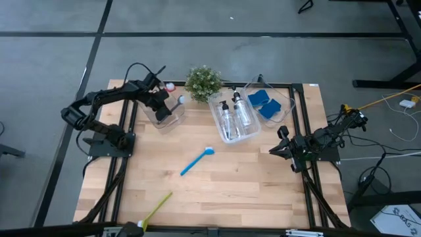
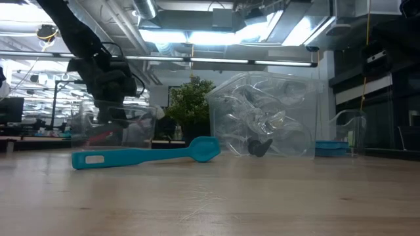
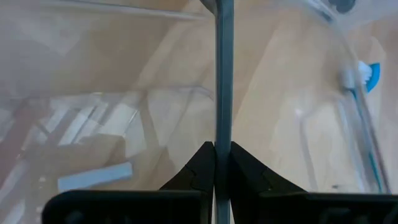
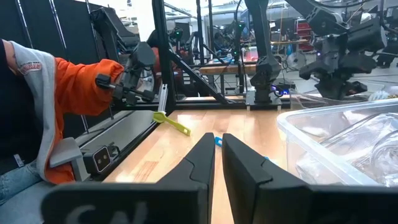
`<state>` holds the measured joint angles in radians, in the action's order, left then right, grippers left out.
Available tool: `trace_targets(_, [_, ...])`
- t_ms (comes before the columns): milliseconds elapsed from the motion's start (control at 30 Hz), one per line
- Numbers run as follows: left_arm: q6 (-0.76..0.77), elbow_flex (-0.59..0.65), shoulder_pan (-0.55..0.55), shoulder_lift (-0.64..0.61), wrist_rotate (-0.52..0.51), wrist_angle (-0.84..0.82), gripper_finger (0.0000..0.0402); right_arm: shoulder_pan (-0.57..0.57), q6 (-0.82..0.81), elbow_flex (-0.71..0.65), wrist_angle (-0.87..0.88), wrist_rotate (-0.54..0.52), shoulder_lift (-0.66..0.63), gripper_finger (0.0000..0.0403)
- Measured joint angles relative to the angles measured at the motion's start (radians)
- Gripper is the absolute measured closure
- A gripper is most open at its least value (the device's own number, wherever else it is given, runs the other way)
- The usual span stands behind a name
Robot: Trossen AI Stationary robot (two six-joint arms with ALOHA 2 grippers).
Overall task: Pick & Place Kitchen Sink Supplies
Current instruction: Put the gray dish brush into the left transparent bin, then put the blue dish brush into the left transparent bin
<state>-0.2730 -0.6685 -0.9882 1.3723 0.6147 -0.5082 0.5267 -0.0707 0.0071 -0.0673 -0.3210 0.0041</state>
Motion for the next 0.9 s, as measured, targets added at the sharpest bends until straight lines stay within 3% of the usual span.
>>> trace_targets(333, [-0.003,0.0,0.0,0.0,-0.009,0.004,0.0339,0.0,0.0,0.0,0.0,0.0,0.0,0.037])
trace_targets(567, [0.006,0.0,0.0,0.0,-0.101,-0.007,0.0296,0.0,0.0,0.0,0.0,0.0,0.0,0.037])
trace_targets(900, [0.024,-0.053,0.0,-0.003,-0.124,-0.055,0.0246,0.0,0.0,0.0,0.0,0.0,0.0,0.037])
